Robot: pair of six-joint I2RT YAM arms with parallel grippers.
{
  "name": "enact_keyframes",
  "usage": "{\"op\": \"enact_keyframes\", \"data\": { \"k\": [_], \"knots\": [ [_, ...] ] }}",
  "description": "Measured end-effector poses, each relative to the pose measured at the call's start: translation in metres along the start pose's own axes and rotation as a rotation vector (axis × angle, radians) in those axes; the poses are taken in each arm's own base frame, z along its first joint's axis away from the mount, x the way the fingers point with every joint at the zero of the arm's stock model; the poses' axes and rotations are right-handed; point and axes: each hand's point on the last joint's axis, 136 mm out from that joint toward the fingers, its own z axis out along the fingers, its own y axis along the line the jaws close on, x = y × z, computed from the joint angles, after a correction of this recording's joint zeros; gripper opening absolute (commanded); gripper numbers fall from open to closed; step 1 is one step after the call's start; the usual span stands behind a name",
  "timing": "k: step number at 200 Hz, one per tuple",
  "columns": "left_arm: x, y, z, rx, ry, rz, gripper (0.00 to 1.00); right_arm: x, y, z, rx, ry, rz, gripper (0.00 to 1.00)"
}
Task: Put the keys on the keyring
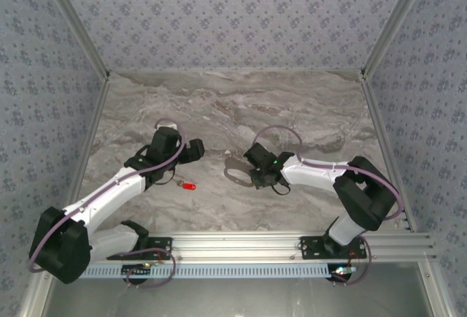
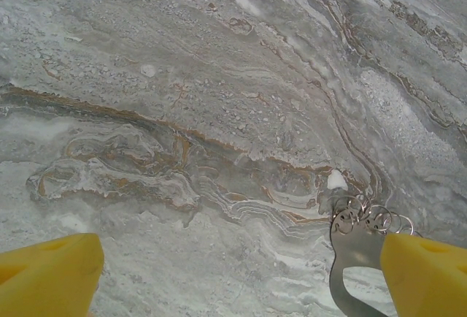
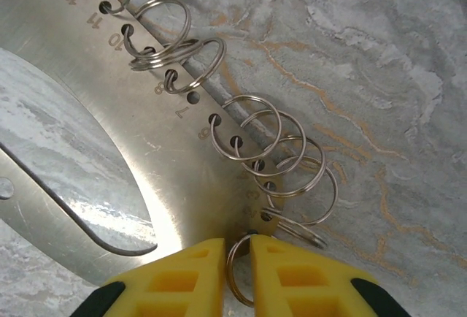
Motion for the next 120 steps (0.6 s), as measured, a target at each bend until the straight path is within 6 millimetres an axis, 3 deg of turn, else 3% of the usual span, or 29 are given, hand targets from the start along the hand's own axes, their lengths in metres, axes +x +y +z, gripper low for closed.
{"op": "enact_keyframes", "data": {
  "k": [72,120],
  "knots": [
    [-0.0015,-0.001,-0.0001,0.004,-0.006,-0.001,0.98,-0.0023,-0.0051,0.0002,0.012,-0.003,-0.006,0.0],
    [-0.003,-0.0022,0.0,0.009,-0.012,-0.001,0.98,-0.0041,-0.0071,-0.0011,0.009,0.0,0.0,0.0]
  ]
}}
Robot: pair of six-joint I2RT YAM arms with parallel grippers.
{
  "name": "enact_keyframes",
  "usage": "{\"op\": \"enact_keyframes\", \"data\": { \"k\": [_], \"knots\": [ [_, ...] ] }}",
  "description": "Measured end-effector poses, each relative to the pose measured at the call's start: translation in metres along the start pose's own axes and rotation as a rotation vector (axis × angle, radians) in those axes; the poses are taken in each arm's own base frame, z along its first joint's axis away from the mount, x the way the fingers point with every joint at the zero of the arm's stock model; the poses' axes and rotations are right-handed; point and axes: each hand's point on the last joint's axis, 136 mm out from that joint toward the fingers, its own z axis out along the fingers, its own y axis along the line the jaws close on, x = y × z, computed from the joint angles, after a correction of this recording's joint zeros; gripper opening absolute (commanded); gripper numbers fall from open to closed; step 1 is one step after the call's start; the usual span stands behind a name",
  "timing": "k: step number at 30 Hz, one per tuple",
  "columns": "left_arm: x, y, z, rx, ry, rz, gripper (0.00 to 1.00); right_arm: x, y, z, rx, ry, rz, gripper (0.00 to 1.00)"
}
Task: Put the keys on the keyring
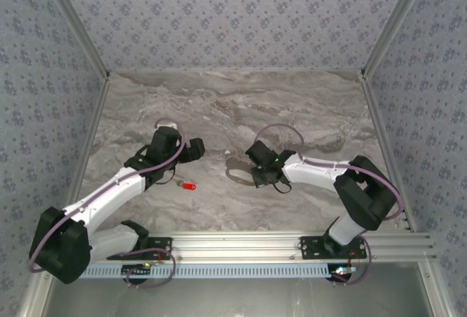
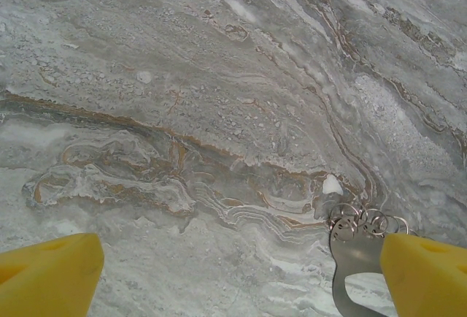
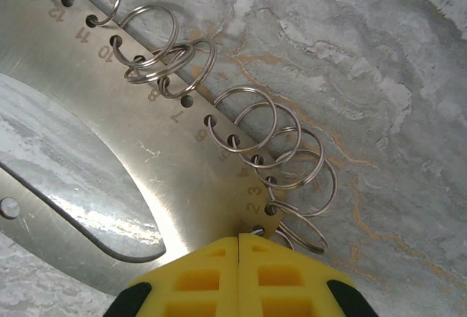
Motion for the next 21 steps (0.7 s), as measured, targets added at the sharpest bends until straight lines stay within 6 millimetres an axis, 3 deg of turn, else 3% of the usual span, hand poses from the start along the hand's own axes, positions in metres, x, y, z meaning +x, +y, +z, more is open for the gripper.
{"op": "enact_keyframes", "data": {
  "k": [8,21],
  "knots": [
    [0.001,0.0,0.001,-0.002,0.003,0.0,0.98,-0.008,0.013,-0.011,-0.073,-0.014,-0.002,0.0],
    [0.002,-0.001,0.001,0.003,0.008,0.0,0.98,0.001,0.026,-0.007,-0.218,0.035,0.036,0.01]
  ]
}}
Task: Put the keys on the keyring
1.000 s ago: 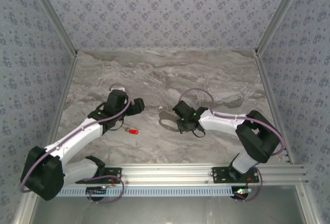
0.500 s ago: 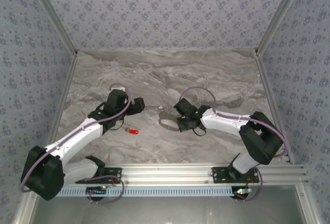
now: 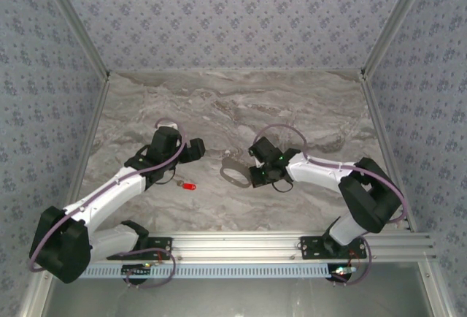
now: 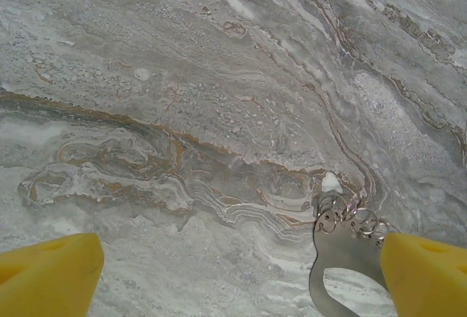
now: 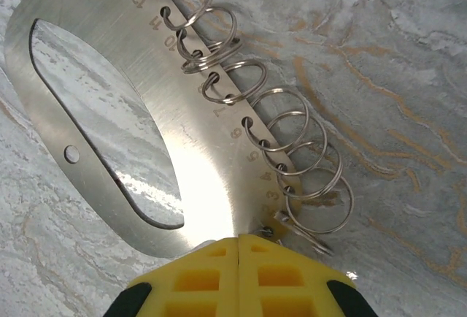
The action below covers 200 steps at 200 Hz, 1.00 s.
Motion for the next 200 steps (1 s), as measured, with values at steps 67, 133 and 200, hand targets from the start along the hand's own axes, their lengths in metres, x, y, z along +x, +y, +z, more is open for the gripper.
{"op": "enact_keyframes", "data": {
  "k": [67,133,200],
  "knots": [
    [0.0,0.0,0.0,0.001,-0.002,-0.001,0.98,0.004,-0.007,0.004,-0.006,0.004,0.025,0.3],
    [-0.001,0.0,0.0,0.002,-0.002,-0.004,0.98,0.0,-0.012,0.001,0.022,-0.021,0.023,0.3],
    [-0.001,0.0,0.0,0.001,-0.003,-0.004,0.98,-0.001,-0.018,0.001,0.055,-0.029,0.02,0.08]
  ]
}}
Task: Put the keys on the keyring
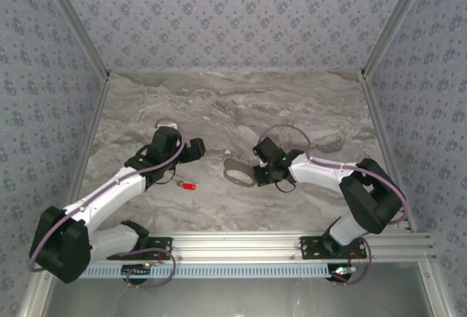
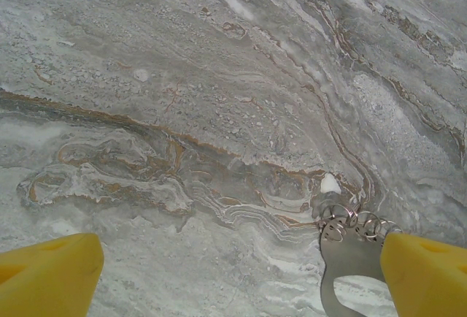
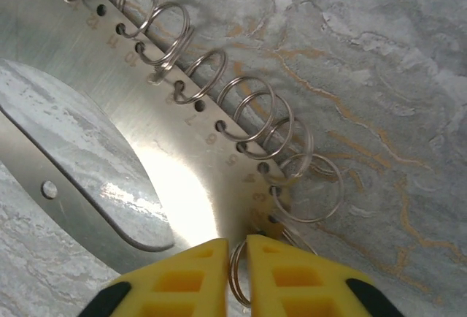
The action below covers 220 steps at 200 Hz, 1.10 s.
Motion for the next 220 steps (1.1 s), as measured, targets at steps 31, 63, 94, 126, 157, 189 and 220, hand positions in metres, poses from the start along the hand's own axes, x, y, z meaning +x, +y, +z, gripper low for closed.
{"op": "enact_keyframes", "data": {
  "k": [31,63,94,126,157,189,220],
  "knots": [
    [0.0,0.0,0.0,0.0,0.0,0.0,0.98,0.0,0.0,0.0,0.002,-0.003,-0.003,0.0],
    [0.0,0.0,0.0,0.0,0.0,0.0,0.98,0.0,0.0,-0.001,0.003,0.0,-0.013,0.0],
    [0.0,0.0,0.0,0.0,0.001,-0.005,0.98,-0.008,0.005,-0.021,-0.029,-0.037,-0.025,0.0],
    [-0.001,-0.001,-0.003,0.008,-0.003,-0.014,0.98,-0.032,0.019,-0.057,-0.12,-0.144,-0.02,0.0],
    [0.0,-0.003,-0.006,0.012,0.011,-0.022,0.98,-0.046,0.03,-0.076,-0.207,-0.204,-0.01,0.0],
    [-0.007,-0.015,-0.013,0.051,0.024,-0.031,0.98,-0.06,0.043,-0.093,-0.305,-0.265,-0.004,0.0],
    [-0.029,-0.04,-0.031,0.135,-0.003,-0.031,0.98,-0.078,0.049,-0.118,-0.399,-0.342,0.018,0.0]
  ]
}}
